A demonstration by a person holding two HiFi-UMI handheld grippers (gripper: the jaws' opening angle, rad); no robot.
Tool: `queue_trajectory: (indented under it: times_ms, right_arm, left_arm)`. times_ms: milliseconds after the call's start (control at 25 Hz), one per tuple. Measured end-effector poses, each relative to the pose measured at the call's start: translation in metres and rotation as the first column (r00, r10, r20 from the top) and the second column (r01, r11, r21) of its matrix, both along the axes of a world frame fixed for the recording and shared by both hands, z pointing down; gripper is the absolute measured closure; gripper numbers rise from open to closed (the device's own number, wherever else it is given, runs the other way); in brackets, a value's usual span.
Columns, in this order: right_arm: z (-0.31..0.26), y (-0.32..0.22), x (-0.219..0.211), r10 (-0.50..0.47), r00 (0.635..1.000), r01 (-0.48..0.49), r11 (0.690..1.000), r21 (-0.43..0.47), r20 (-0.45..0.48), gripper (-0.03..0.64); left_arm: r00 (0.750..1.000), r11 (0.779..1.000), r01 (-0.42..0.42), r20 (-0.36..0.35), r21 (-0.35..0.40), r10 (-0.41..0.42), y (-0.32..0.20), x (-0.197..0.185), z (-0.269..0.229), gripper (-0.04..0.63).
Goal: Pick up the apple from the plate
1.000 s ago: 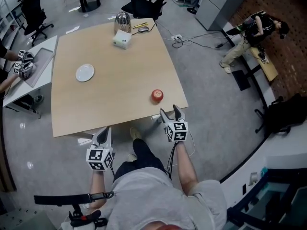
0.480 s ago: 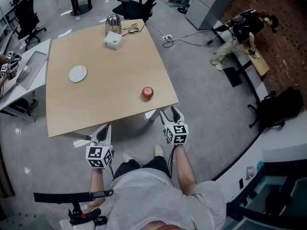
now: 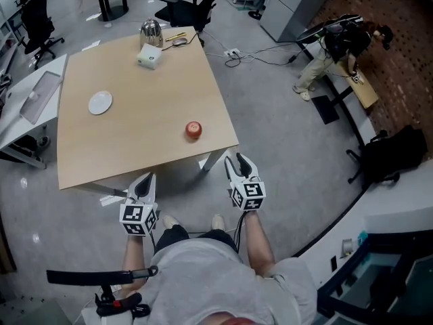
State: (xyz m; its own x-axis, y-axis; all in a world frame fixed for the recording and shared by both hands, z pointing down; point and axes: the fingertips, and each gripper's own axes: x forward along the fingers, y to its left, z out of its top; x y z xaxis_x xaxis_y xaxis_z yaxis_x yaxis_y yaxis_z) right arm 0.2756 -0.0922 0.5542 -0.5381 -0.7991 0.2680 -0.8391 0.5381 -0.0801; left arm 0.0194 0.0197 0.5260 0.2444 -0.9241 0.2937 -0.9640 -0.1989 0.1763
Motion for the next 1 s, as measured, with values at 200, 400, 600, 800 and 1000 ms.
queue_trajectory:
  times_ms: [200,400,600,800,1000]
  right_arm:
    - [0.000,-0.002,0.044,-0.030,1.000,0.029,1.000,0.005,0.011,0.480]
    - [-0.014,-0.008,0.058,-0.062,0.998,0.062,0.998,0.017,0.020,0.524]
    - [-0.017,-0.007,0.080,-0.084,0.996,0.083,0.996,0.027,0.044,0.554]
    - [-0.021,-0.005,0.101,-0.104,0.993,0.102,0.994,0.035,0.060,0.572]
    - [-0.024,0.000,0.119,-0.126,0.990,0.122,0.991,0.047,0.071,0.594]
  left_arm:
    - [1.000,1.000,0.016,0.004,0.011,-0.016,-0.006,0.050,-0.002,0.575]
    - [0.999,0.999,0.041,0.009,0.020,-0.042,-0.016,0.067,-0.013,0.575]
    - [0.998,0.997,0.068,0.016,0.026,-0.069,-0.018,0.092,-0.012,0.575]
    - [0.996,0.996,0.087,0.027,0.038,-0.088,-0.018,0.116,-0.018,0.575]
    - [0.994,0.994,0.101,0.037,0.048,-0.103,-0.016,0.138,-0.021,0.575]
